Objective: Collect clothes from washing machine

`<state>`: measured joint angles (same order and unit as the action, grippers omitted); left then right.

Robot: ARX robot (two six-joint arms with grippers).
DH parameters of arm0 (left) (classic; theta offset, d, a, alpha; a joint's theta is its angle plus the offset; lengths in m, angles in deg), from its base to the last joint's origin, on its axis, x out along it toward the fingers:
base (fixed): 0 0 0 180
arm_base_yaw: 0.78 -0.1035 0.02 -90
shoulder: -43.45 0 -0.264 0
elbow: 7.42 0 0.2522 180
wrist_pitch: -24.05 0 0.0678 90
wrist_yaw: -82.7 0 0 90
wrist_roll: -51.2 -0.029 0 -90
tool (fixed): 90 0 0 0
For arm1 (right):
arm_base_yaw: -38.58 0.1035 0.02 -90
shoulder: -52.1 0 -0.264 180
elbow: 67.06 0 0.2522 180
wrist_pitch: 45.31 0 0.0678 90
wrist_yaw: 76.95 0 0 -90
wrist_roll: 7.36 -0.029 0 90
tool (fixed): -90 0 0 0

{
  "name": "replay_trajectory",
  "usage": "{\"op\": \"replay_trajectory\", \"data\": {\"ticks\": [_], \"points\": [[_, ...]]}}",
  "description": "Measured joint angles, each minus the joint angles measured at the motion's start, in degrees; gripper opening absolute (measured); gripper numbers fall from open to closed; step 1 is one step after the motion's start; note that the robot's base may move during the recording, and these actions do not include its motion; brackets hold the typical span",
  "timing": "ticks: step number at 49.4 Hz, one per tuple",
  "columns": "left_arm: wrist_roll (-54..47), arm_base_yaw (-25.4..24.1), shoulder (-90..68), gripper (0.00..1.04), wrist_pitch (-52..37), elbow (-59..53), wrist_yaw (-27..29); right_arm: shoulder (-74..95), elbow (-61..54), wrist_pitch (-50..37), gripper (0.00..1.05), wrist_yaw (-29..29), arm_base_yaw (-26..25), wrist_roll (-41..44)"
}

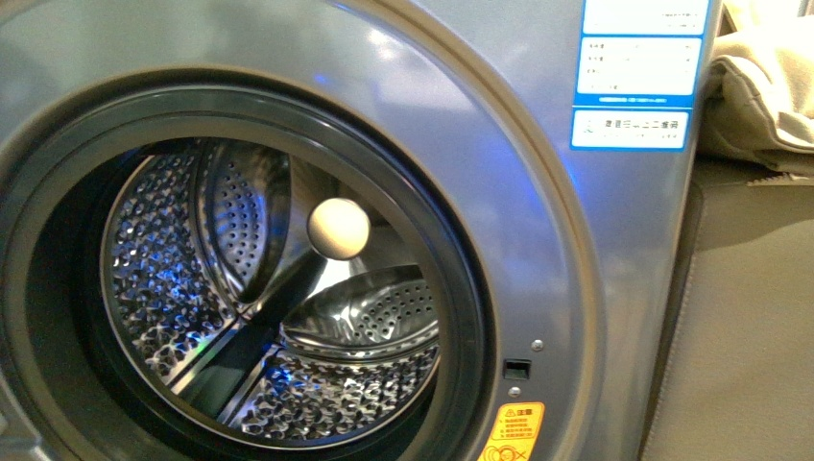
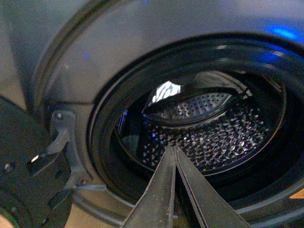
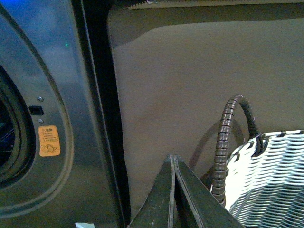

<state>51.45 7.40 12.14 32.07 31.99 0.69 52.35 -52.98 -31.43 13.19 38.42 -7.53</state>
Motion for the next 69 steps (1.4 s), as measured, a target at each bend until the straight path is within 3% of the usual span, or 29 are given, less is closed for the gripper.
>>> {"op": "replay_trajectory", "data": {"ticks": [7,10,16,53,59,69], "points": [[0.0,-1.9,3.2,0.04,-2.2,-6.0,-2.3,0.0,0.0,0.0,0.02,-0.1,0.0,0.0],[0.0,-5.0,4.9,0.04,-2.7,-8.2,-6.9,0.0,0.0,0.0,0.02,-0.1,0.0,0.0],[0.0,-8.0,7.4,0.04,-3.6,-11.5,-7.6,0.0,0.0,0.0,0.02,-0.1,0.0,0.0],[0.0,-8.1,19.9,0.04,-2.7,-22.5,-8.0,0.0,0.0,0.0,0.02,-0.1,0.0,0.0],[0.0,-8.1,27.0,0.04,5.4,-23.3,-8.0,0.0,0.0,0.0,0.02,-0.1,0.0,0.0],[0.0,-8.1,30.9,0.04,5.7,-25.1,-8.0,0.0,0.0,0.0,0.02,-0.1,0.0,0.0]]}}
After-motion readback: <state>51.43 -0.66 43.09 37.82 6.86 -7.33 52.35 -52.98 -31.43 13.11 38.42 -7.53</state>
